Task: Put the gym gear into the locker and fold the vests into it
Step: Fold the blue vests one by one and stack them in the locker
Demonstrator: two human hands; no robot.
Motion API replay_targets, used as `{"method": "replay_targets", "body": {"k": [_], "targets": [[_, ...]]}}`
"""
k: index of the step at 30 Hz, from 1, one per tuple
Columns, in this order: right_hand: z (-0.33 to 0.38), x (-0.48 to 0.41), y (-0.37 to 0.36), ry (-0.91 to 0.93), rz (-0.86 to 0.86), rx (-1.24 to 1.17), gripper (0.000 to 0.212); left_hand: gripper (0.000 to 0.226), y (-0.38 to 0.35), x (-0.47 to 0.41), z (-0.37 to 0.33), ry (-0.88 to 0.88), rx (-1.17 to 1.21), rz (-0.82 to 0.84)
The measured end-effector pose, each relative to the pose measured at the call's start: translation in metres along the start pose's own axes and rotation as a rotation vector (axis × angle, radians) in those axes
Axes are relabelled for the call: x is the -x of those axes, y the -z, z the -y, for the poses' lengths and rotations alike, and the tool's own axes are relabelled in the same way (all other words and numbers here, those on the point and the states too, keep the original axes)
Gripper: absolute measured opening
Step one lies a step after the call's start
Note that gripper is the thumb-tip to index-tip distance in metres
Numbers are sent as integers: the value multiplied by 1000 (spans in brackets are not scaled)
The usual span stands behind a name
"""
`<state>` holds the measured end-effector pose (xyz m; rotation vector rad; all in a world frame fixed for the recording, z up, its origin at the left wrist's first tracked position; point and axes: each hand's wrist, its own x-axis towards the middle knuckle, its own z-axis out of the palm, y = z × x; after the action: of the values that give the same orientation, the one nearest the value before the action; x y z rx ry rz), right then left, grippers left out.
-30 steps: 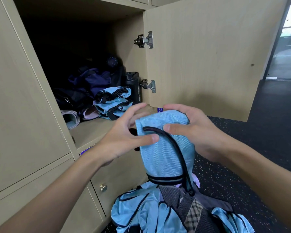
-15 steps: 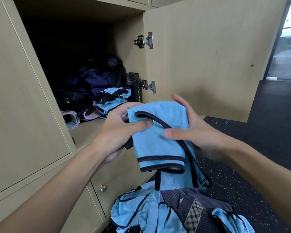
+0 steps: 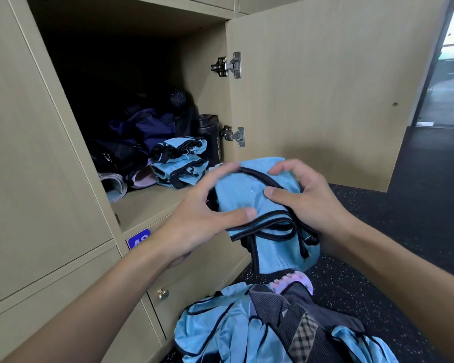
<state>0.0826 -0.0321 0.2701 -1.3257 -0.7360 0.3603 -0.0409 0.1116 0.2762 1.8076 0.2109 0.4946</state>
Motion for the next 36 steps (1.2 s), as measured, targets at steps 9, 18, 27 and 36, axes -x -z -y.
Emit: {"method": "replay_targets", "body": {"k": [9, 18, 27, 36], "targets": [[14, 4, 10, -184, 357, 57, 79, 72, 11, -2, -5, 82, -36, -16], [10, 4, 9, 79, 325, 582, 61, 64, 11, -1, -11, 140, 154, -9], [1, -3, 16, 105, 194, 562, 27, 84, 11, -4, -3, -44, -475, -29], [1, -17, 3, 9, 130, 159, 56, 30, 11, -17, 0, -77, -49, -64]]}}
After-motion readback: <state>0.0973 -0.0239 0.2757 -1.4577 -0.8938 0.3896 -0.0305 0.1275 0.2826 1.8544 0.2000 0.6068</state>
